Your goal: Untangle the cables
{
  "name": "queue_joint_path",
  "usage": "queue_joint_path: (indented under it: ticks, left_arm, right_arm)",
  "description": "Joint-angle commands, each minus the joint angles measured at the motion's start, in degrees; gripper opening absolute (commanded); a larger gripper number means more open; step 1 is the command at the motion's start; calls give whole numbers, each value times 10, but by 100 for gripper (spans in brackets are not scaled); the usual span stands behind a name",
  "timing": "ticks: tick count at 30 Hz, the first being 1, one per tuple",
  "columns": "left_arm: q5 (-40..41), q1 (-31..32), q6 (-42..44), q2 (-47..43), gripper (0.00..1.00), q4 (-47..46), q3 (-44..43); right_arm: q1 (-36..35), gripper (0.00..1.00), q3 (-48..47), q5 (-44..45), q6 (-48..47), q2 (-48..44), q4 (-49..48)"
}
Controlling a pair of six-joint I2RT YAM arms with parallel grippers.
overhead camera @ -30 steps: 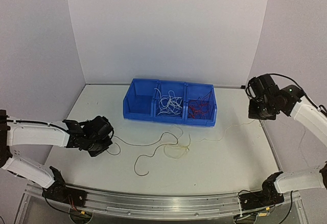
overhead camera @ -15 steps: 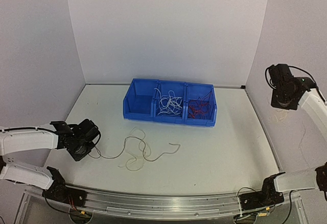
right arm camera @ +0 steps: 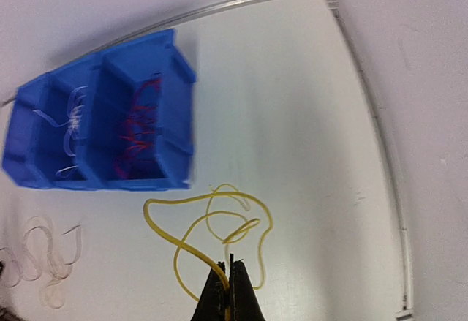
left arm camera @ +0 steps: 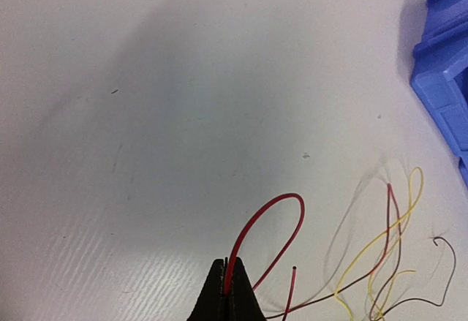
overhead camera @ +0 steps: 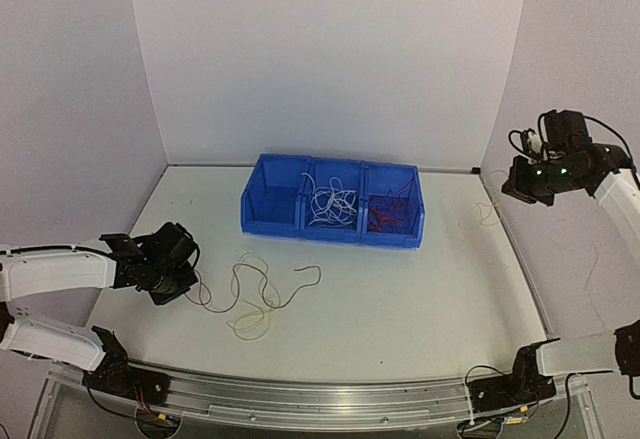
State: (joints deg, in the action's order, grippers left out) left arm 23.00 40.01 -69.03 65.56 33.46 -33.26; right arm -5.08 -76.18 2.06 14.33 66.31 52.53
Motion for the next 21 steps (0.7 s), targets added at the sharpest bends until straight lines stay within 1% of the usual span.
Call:
queue_joint_path:
  ticks: [1, 3, 8, 13, 16, 21]
  left_arm:
    - [-49, -2, 90, 2, 0, -90, -27]
    - [-60, -2, 104, 1, 0, -110, -25]
    - [-71, -2, 117, 8, 0, -130, -30]
    - [-97, -2, 133, 17, 0, -167, -30]
    - [-105, -2, 135, 24, 0, -178, -31]
    - [-121, -2, 142, 38, 0, -192, -36]
  right_arm:
    - [-7, 0, -60, -280, 51, -11, -80]
    - [-28, 0, -74, -316, 67, -4, -107]
    - [-133, 0, -126, -300, 60, 53, -143]
    - [-215, 0, -195, -289, 55, 159, -203]
    - [-247, 0, -240, -280, 53, 222, -248]
    - [-282, 0, -339, -269, 60, 341, -292]
